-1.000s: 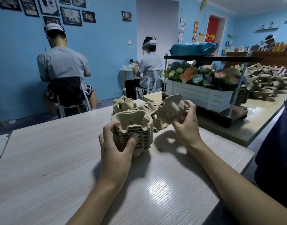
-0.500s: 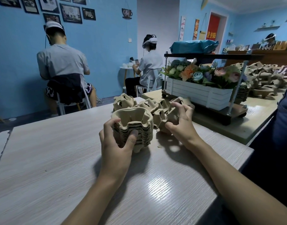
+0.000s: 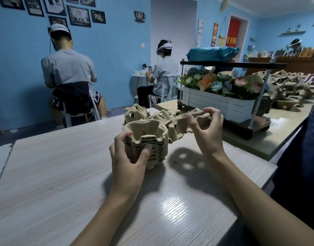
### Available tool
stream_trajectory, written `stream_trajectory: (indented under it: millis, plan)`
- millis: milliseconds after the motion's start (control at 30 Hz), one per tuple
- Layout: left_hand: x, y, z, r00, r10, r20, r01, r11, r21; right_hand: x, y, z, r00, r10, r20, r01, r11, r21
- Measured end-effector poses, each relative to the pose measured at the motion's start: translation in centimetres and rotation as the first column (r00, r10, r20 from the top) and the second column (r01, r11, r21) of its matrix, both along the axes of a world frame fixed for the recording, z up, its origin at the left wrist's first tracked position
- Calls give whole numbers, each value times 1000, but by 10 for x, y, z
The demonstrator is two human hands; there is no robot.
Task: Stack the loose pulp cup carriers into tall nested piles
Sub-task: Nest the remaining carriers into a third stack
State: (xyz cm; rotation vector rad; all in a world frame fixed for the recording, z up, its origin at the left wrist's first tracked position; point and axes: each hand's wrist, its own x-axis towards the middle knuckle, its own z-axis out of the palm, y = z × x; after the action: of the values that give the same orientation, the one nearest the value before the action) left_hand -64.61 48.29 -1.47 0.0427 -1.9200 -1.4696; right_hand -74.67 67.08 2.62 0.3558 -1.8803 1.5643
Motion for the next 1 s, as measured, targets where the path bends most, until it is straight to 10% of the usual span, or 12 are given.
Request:
stream_trajectory:
  millis: [333,1000]
  plan:
    - [0,0,4,999,0,-32,1,998,56,31,-60,29,861,509,1,-509,860,-47]
    - [4,-47,11,996,92,14,-91,995,-28,11,-73,2,857,424,292,-441,898,-9]
